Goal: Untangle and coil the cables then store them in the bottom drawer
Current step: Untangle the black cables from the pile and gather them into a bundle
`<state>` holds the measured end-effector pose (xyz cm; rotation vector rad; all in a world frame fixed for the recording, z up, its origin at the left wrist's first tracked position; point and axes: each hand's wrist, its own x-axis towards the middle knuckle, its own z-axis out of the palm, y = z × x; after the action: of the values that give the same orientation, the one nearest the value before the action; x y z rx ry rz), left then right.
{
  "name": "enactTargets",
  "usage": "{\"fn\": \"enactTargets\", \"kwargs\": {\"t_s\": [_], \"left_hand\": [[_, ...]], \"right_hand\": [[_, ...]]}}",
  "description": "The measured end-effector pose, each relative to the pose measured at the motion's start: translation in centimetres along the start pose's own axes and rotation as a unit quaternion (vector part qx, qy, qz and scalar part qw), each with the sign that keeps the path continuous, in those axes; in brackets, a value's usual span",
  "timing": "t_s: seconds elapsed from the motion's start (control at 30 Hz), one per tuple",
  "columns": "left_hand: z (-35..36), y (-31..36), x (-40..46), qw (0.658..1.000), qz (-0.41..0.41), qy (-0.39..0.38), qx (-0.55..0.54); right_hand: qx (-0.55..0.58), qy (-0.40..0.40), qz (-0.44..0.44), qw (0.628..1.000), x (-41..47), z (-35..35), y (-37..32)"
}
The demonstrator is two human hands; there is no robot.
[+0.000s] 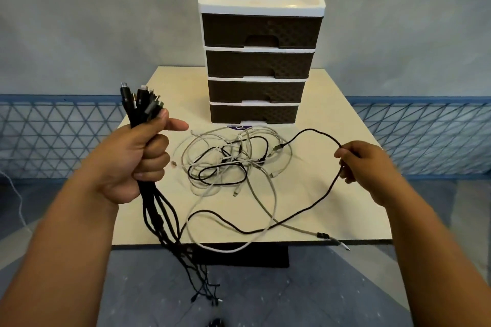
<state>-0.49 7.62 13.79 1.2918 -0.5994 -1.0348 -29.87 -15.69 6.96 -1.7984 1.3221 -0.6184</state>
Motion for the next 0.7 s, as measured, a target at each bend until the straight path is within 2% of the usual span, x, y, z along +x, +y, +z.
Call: {"fn": "enactTargets", "kwargs": {"t_s": [0.17, 0.27, 0.43, 0.6, 0.7], "left_hand": [[1.5, -0.9, -3.5, 1.0, 0.008, 0.007, 0.014], [2.2, -1.5, -5.6, 1.0, 0.014, 0.006, 0.014], [2.7, -1.8, -8.9, 0.999, 0.03, -0.011, -0.012], [3.0, -1.5, -11.3, 0.997, 0.057, -0.048, -0.02], [4.1, -1.7, -11.7, 0.997, 0.059, -0.038, -0.016]], "right_hand": [[-0.047, -0.065, -0.083, 0.993, -4.7, -1.7, -2.0], [0.035, -0.131, -0.135, 0.982, -7.6, -2.3, -2.3], [0.155, -0.298, -0.224, 0.915, -12.3, -3.3, -3.0], [0.152, -0.398, -0.157, 0.891, -14.2, -0.7, -1.0], [0.155, -0.398, -0.081, 0.9, -14.9, 3.2, 1.4]]}}
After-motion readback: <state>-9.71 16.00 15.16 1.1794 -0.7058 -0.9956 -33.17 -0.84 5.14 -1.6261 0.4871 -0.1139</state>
